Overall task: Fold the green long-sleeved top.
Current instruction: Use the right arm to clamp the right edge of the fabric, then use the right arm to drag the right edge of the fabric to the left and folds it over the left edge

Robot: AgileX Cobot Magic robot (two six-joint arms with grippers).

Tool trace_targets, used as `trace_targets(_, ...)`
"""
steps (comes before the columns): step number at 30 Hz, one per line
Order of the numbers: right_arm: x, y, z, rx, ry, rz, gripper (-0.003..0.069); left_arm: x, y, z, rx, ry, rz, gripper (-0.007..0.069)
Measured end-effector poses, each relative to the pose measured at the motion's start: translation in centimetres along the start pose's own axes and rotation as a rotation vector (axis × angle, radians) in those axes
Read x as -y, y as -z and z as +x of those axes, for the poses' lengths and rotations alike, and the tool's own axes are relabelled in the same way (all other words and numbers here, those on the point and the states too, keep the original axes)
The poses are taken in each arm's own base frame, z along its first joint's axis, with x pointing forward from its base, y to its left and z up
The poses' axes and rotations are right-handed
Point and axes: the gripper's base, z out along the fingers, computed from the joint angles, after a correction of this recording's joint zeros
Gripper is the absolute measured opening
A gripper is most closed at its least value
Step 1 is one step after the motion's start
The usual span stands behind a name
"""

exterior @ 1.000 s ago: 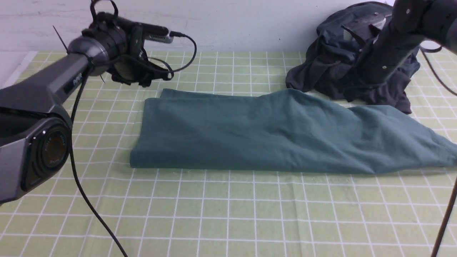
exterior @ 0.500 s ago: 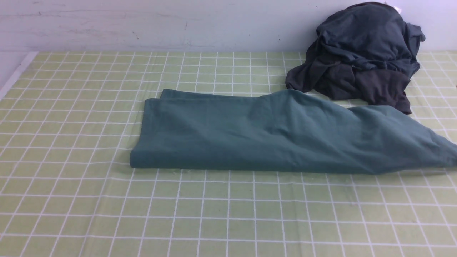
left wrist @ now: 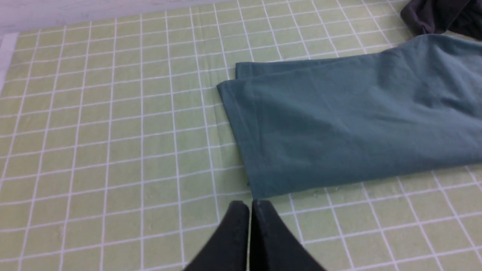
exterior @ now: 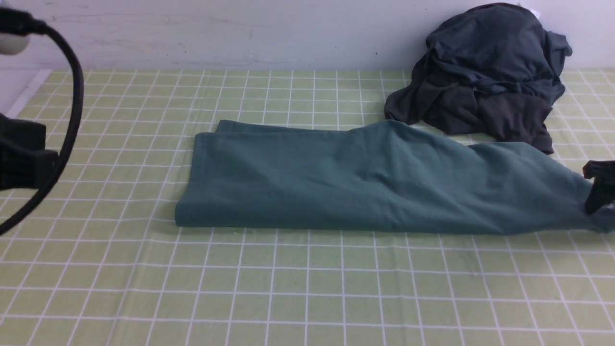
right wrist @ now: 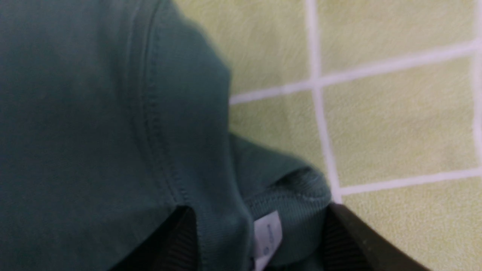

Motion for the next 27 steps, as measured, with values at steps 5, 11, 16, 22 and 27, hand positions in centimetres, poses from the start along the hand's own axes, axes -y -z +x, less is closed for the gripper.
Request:
trace_targets(5, 0.2, 0.0, -0.1, -0.004, 0.026, 0.02, 0.0173, -0.5, 0.4, 1.4, -0.1, -0.061, -0.052, -0.0004)
trace_targets(11, 0.4, 2.2, 0.1, 0.003, 0.091, 0.063, 0.002, -1.0, 0.0, 2.1, -0.2, -0.104, -0.099, -0.0004)
trace_targets(16, 0.0, 10.3, -0.2, 0.14, 0.106, 0.105, 0.0018, -1.0, -0.1, 2.1, -0.205, -0.104, -0.102, -0.0004)
trace_targets(22, -4.6, 21.3, 0.5, 0.41, 0.172, -0.012, 0.0017, -1.0, -0.2, 1.7, -0.163, -0.105, -0.101, -0.0004)
trace_targets(27, -12.3, 26.2, 2.0, 0.539, 0.287, -0.257, 0.0017, -0.9, -0.2, 1.6, -0.145, -0.1, -0.095, -0.0004)
